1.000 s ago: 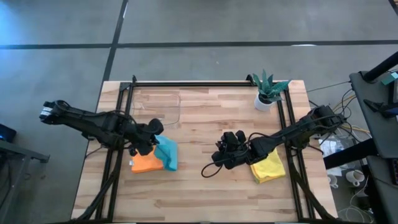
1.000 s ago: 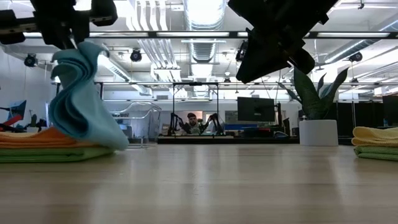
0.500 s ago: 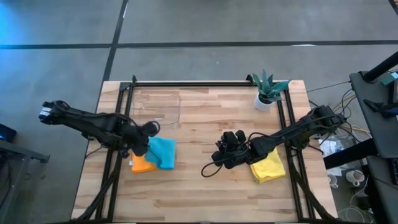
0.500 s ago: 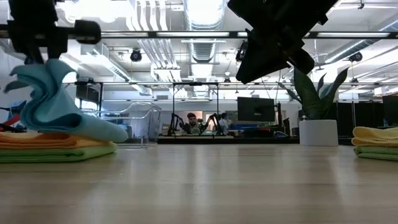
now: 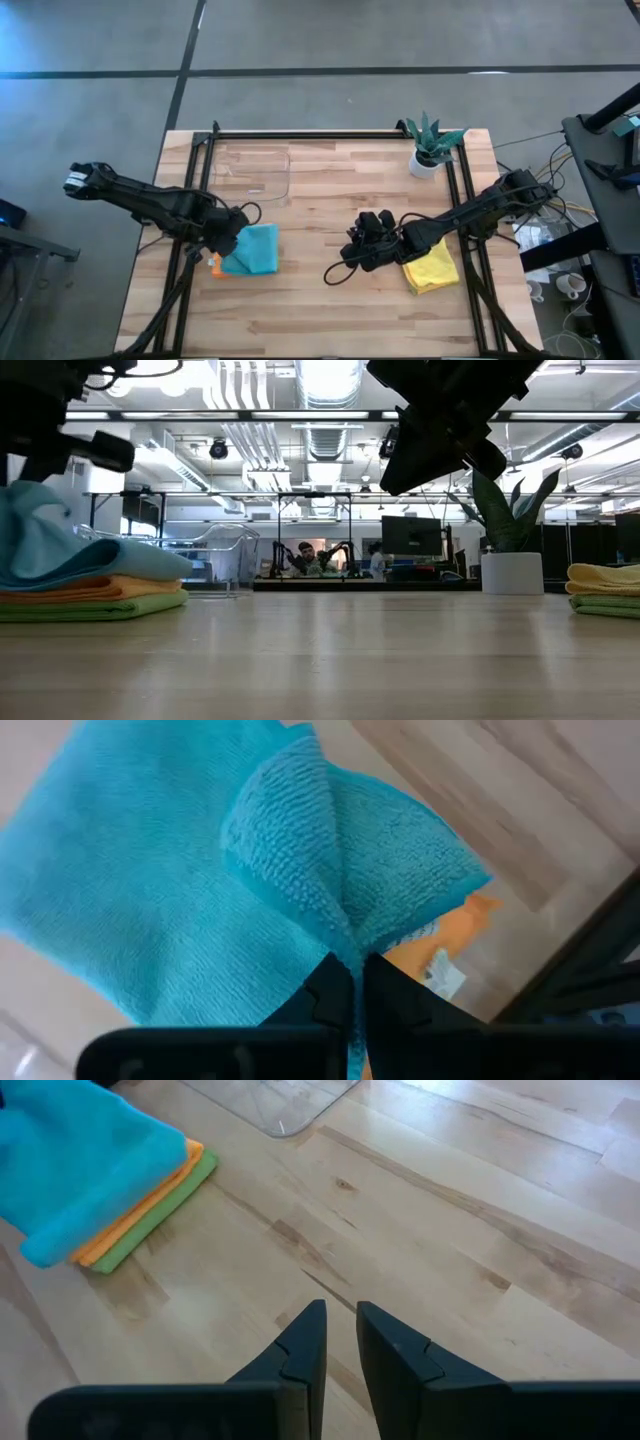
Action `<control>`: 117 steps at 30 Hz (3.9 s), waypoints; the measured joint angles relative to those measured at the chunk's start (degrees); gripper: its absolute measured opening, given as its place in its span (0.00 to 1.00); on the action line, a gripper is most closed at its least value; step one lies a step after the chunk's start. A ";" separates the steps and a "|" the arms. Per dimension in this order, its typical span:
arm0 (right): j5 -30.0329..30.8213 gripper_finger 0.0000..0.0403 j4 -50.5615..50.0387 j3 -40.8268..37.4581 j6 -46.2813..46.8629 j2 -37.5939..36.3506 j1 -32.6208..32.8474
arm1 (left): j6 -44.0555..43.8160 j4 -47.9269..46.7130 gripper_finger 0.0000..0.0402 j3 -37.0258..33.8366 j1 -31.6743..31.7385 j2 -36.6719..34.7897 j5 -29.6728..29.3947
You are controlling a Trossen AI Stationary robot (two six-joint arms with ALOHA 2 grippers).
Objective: Fold microfiber towels
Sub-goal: Stack the blue microfiber cloth on top of the orange microfiber cloth
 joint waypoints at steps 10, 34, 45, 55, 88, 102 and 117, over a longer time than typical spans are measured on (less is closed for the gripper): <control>-0.22 0.14 1.05 -0.07 0.51 0.00 0.02 | -4.14 1.13 0.04 -1.14 0.00 6.11 -0.04; -13.72 0.05 31.09 16.83 -37.65 25.22 -6.17 | -31.76 -2.25 0.42 11.19 0.39 10.04 -6.57; -23.19 0.04 30.12 42.22 -46.53 43.76 -8.71 | -44.02 0.31 0.42 -1.14 0.33 10.43 -6.16; -25.67 0.04 14.24 57.57 -46.59 54.81 -9.18 | -49.63 1.42 0.42 -6.07 -1.27 8.05 6.54; -19.26 0.04 -3.73 62.82 -51.23 50.95 -8.86 | -115.16 -2.07 0.50 -4.42 -8.26 -2.32 -7.27; -7.31 0.04 -13.82 54.49 -52.54 43.80 -3.22 | -136.52 -2.49 0.50 -1.36 -18.50 9.49 -5.00; -6.12 0.04 2.66 26.75 -49.41 27.69 -2.84 | -144.41 -2.06 0.50 0.54 -21.35 16.50 -9.13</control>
